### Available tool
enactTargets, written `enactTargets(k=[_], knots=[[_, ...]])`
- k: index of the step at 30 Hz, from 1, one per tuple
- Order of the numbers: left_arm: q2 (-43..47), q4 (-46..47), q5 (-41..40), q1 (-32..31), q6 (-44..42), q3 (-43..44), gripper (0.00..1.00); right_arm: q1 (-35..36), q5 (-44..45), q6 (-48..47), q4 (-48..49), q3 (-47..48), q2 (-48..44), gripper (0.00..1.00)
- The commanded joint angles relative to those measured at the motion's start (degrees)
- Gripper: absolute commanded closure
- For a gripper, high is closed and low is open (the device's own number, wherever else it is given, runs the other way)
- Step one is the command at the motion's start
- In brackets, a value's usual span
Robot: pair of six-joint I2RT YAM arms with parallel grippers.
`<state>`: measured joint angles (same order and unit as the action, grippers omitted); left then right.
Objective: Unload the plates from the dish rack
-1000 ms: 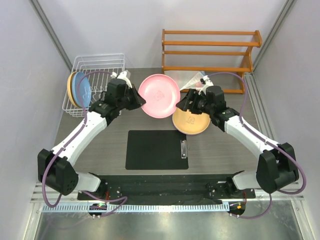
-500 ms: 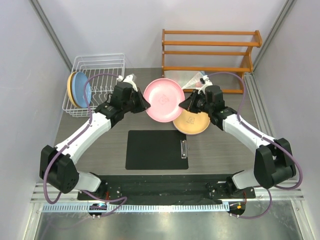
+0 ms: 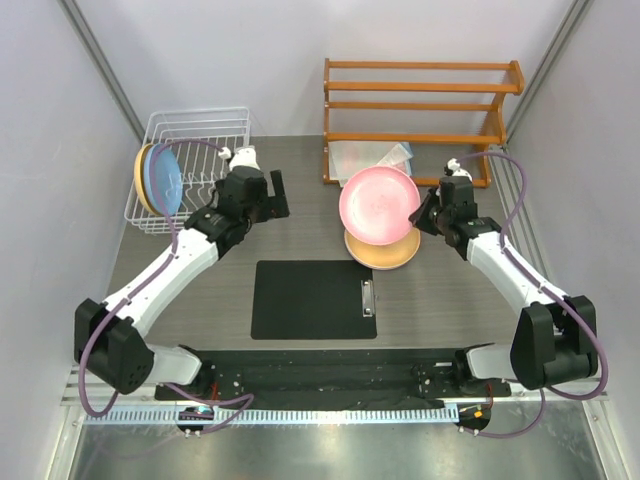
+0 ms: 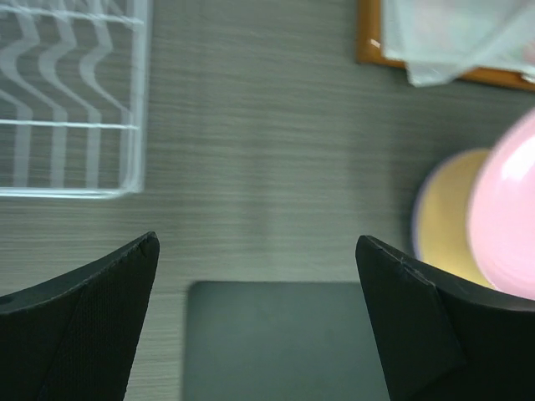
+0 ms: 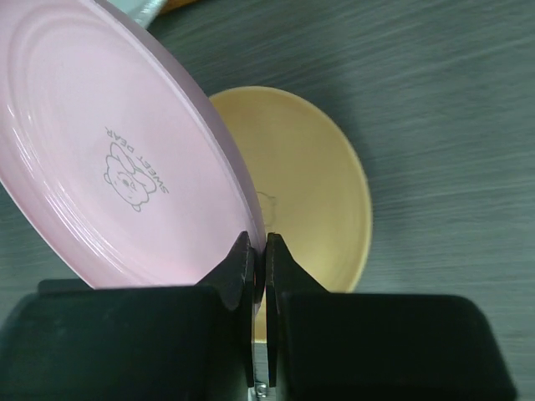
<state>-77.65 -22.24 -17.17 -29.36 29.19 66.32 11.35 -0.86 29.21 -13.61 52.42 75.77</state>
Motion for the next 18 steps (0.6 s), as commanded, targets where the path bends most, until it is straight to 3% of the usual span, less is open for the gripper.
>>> enactTargets(k=[1,11,18], knots=[[3.8,-1.4,-20.0,-0.1,-7.0,3.5,0.01,-0.8,3.6,-1.6,-3.1,-0.8,-1.0,0.99],[1.9,1.1,-32.5,0.9,-12.8,6.3,0.0,-1.1,1.7,-2.6,-3.2,-0.3,4.0,0.98],[-1.6,0.6,-28.5,9.5,-12.1,8.6,0.01,-1.1,-2.7,-4.5,-2.8,1.4,7.6,0.86]])
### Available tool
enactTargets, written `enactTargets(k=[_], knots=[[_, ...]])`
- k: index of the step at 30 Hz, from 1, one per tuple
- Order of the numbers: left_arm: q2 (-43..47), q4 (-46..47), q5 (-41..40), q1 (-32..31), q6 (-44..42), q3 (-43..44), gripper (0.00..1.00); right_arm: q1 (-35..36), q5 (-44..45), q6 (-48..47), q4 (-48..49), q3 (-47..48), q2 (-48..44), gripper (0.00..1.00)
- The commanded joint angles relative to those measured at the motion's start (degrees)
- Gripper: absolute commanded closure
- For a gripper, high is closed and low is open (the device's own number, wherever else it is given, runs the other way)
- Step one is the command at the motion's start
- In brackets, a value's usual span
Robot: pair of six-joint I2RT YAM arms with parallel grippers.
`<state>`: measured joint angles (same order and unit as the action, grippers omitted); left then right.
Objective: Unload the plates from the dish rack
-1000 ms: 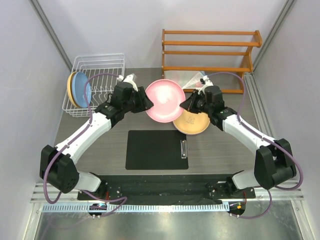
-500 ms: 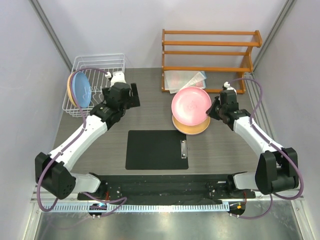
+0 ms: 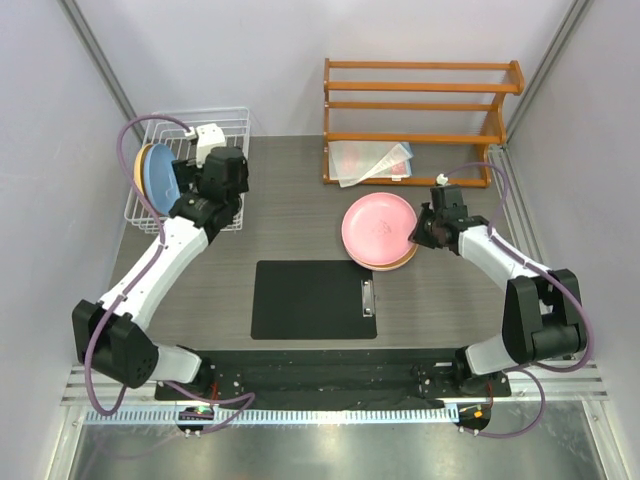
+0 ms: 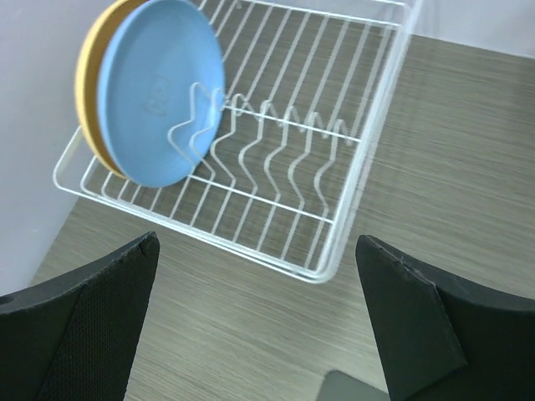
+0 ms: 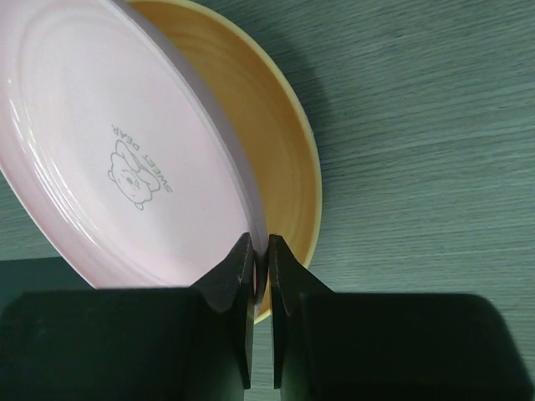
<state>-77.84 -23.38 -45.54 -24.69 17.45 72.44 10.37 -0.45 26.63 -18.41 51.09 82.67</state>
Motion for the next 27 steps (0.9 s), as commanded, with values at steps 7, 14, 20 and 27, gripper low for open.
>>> enactTargets(k=[7,14,20,27], knots=[[-4.6,1.4,4.6,12.2,0.7,4.0,0.0,-0.2,-1.8,-3.0,1.9,4.4,-0.4,0.47],[-8.7,1.5,4.9,17.6,-0.4,7.0,0.01,-0.2,5.8,-4.4,-2.0,6.3,-6.6,0.32],[-13.8,2.2,3.6,22.1,-2.1,10.3,0.01,-0.1,9.2,-5.0,-2.6,6.6,-9.6,0.26],[-19.6,5.4,4.5,26.6,-4.2,14.0,0.01,-0.1,7.1,-4.8,-1.9,7.4,-5.0,0.26]])
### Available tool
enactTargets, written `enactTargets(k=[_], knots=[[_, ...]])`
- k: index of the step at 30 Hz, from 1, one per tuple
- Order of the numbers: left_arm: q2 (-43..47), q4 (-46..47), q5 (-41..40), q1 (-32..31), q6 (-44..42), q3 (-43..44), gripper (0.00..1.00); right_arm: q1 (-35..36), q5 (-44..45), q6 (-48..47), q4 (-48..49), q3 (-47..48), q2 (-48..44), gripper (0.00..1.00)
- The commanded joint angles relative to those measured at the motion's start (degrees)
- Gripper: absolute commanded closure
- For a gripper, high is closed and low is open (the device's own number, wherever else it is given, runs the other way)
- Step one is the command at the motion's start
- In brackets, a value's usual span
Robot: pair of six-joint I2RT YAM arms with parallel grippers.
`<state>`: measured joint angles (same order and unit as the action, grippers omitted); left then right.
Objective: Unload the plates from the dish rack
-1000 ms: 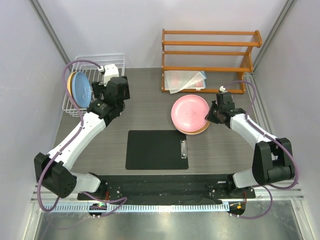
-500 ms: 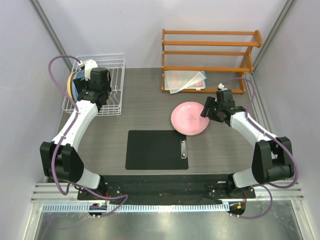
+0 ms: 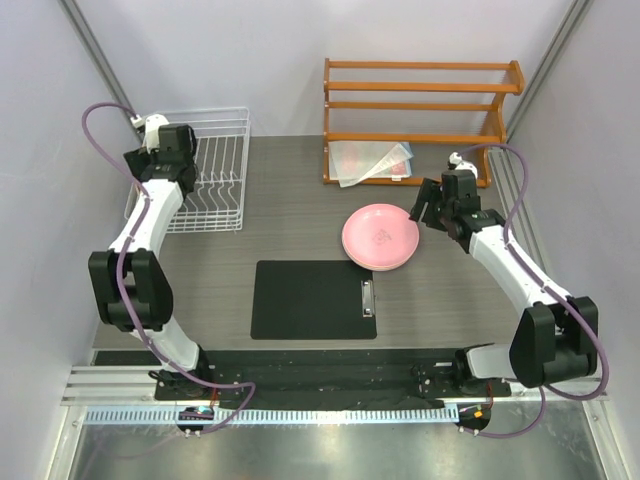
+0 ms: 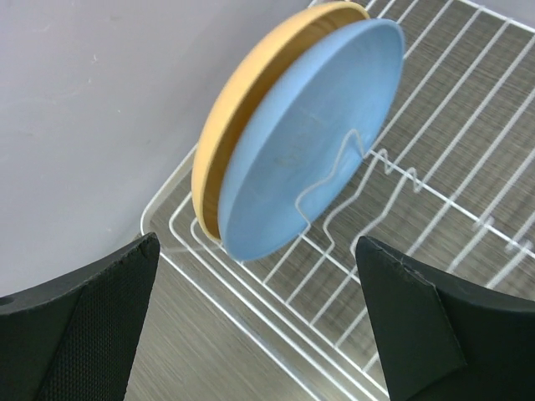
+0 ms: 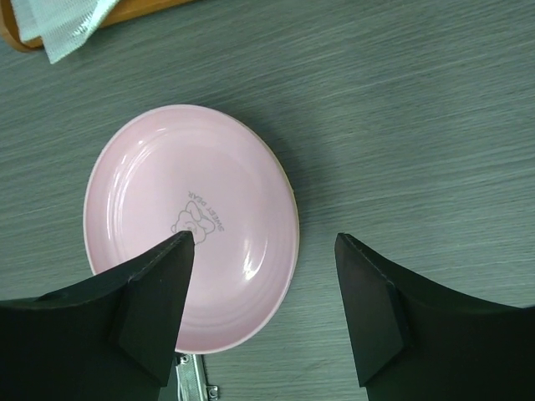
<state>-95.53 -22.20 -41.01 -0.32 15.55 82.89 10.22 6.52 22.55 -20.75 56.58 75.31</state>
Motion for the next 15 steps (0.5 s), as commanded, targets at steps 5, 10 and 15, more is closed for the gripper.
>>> enactTargets(k=[5,10,15], knots=[[-5.2,5.9,0.4,2.9,-4.0,5.0,0.03,0.1,-0.5,0.0,2.6,1.3,4.8,0.27],[-6.9,6.6,2.4,3.5,-3.2,5.6,0.07,0.1,-1.9,0.5,4.3,1.1,7.0,0.29],[-3.9,7.7,5.0,3.5,-2.1,4.0,0.08,0.1,-2.7,0.7,5.6,0.5,7.9,0.29]])
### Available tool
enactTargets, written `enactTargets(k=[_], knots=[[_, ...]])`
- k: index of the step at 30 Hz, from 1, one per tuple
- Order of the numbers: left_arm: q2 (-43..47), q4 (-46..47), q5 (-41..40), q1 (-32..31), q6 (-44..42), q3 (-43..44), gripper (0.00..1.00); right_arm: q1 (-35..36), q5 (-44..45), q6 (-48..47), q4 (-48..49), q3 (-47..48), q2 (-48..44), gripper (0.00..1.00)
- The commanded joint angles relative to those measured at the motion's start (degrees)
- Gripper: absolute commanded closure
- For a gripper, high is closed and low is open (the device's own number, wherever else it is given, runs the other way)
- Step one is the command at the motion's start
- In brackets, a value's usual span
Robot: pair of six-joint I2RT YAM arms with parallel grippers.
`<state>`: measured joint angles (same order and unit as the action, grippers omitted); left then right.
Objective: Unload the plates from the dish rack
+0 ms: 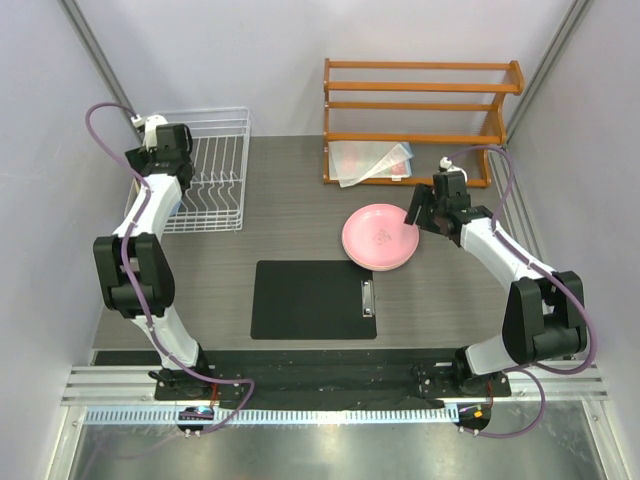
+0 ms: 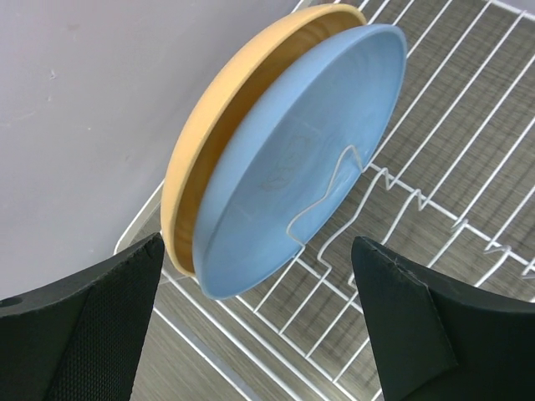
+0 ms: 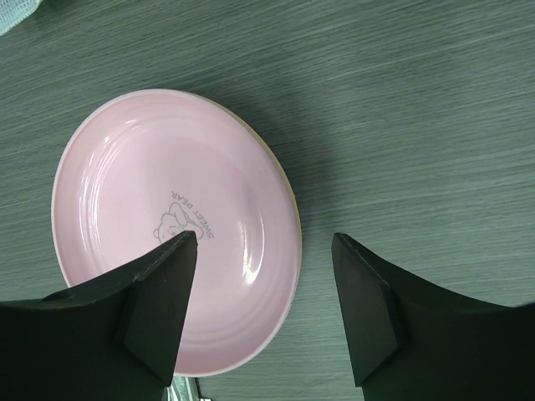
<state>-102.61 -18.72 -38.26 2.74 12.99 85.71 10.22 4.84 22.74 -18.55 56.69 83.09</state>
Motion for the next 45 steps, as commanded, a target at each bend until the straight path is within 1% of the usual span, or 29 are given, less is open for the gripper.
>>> enactTargets(k=[1,3,6,9,18,23,26,29,32,33,35,36,37,39,41,44,45], knots=[[3.8,4.8,2.9,0.3,0.5,0.8,0.08,0.0,-1.2,0.6,4.0,0.0,0.1,0.29],[3.6,5.6,3.1,0.4,0.1,1.1,0.08,0.1,-1.5,0.7,4.1,-0.6,0.0,0.29],[1.4,4.0,2.8,0.5,-0.2,4.1,0.09,0.1,-1.8,0.7,4.7,-1.1,0.0,0.29],[-0.2,3.8,2.8,0.6,-0.2,5.2,0.09,0.1,-2.1,0.5,4.8,-0.5,0.3,0.29],[-3.0,4.9,5.9,1.8,0.6,5.3,0.11,0.0,-2.6,0.5,5.2,0.0,1.9,0.29],[-4.6,5.4,5.7,2.6,0.8,5.9,0.12,0.1,-3.0,0.5,5.5,0.2,2.7,0.3],[-5.7,6.0,5.6,3.3,1.1,6.6,0.16,0.1,-3.4,0.5,5.6,0.4,3.4,0.3],[-6.6,5.9,5.0,3.7,0.5,7.3,0.17,0.1,-3.7,0.4,5.6,0.6,3.9,0.31],[-7.4,5.4,4.3,3.8,0.1,7.8,0.27,0.1,-4.1,0.7,6.0,0.9,4.5,0.32],[-7.6,5.4,4.2,3.8,-0.1,7.8,0.32,0.0,-4.1,0.7,6.0,0.9,4.8,0.32],[-7.8,5.5,3.7,3.8,-0.1,7.7,0.38,0.0,-4.1,0.9,6.2,0.7,4.9,0.33],[-7.7,5.4,3.7,3.8,-0.2,7.6,0.44,0.1,-4.1,0.9,6.2,0.7,4.9,0.33],[-7.4,5.6,3.7,3.8,-0.2,7.4,0.45,0.0,-4.1,0.9,6.2,0.5,4.8,0.33],[-7.1,6.5,4.0,3.8,-0.2,6.3,0.57,0.1,-4.1,0.9,6.2,0.5,4.5,0.33],[-7.1,6.4,4.1,3.8,-0.2,6.2,0.6,0.0,-4.1,0.9,6.2,0.4,4.4,0.33],[-7.4,5.4,4.2,3.8,-0.2,6.9,0.76,0.1,-4.1,0.9,6.2,0.3,3.9,0.33],[-7.3,5.2,4.4,3.8,-0.2,6.9,0.88,0.0,-4.1,1.0,6.2,0.2,3.8,0.33]])
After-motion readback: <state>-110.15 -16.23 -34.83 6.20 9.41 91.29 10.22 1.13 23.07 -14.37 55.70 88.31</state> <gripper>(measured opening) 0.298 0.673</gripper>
